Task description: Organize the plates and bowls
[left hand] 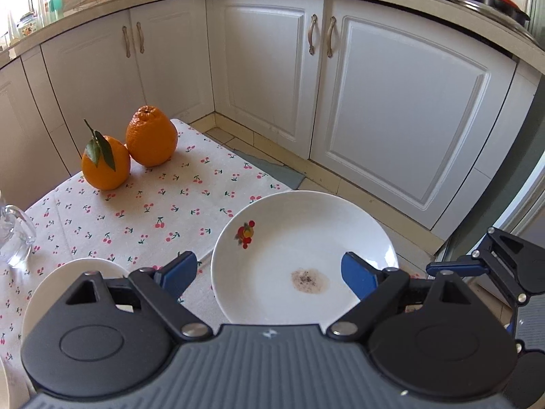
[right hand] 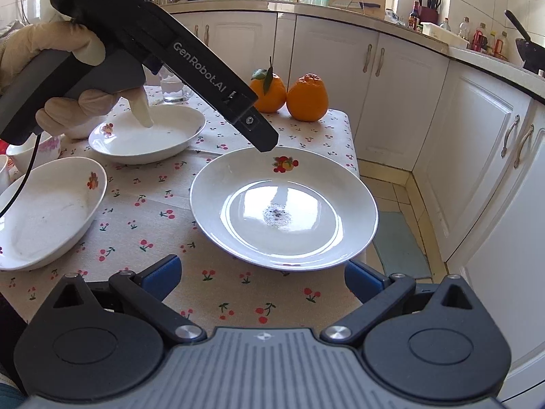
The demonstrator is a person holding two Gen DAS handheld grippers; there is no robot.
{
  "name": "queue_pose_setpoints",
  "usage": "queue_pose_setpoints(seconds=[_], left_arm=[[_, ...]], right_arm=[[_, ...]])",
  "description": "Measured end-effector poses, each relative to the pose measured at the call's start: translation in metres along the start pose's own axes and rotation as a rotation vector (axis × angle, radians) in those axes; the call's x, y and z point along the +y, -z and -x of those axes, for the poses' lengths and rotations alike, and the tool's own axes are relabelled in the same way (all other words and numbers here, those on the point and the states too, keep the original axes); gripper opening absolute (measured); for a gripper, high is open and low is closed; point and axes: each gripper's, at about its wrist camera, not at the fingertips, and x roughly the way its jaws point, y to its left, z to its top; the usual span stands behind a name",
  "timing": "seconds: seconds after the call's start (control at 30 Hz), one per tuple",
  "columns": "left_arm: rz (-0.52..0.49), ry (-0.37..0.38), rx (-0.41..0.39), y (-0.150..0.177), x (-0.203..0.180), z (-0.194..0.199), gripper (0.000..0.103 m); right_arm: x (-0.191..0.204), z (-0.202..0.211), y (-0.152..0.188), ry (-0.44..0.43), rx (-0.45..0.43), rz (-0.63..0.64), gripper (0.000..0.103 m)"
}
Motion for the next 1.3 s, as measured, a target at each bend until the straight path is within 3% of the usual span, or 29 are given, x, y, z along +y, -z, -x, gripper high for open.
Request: queue_pose_setpoints(seconds=[0.17, 0.37, 0.57, 0.9, 1.07, 1.3], left_arm=[[0.001, -0.038, -0.077, 0.028, -0.012, 0.050, 0.092], [0.015, -0.125, -0.131, 0.084, -0.018, 0.101, 0.092], [0.083, -0.235, -0.138, 0.150, -0.016, 0.132, 0.092], [0.241, -0.340, -0.097, 0.237, -0.012, 0.149, 0.092], [0.248, -0.347, -0.069, 0.251, -0.014, 0.143, 0.092], [0.194, -0.327, -0.071, 0.242, -0.022, 0.143, 0.092]], right_arm=[[0.023, 0.024, 0.001, 0.015, -0.032, 0.054, 0.103], [0.041, 0.047, 0.004, 0.013, -0.075, 0.046, 0.103], [0.061, 0.053, 0.009, -0.017, -0.075, 0.054, 0.103], [0.088, 0.045, 0.012, -0.095, -0.071, 0.086, 0.103], [0.096, 0.038, 0.007, -0.141, -0.057, 0.104, 0.103], [0.106, 0.027, 0.008, -0.247, -0.043, 0.177, 0.103]])
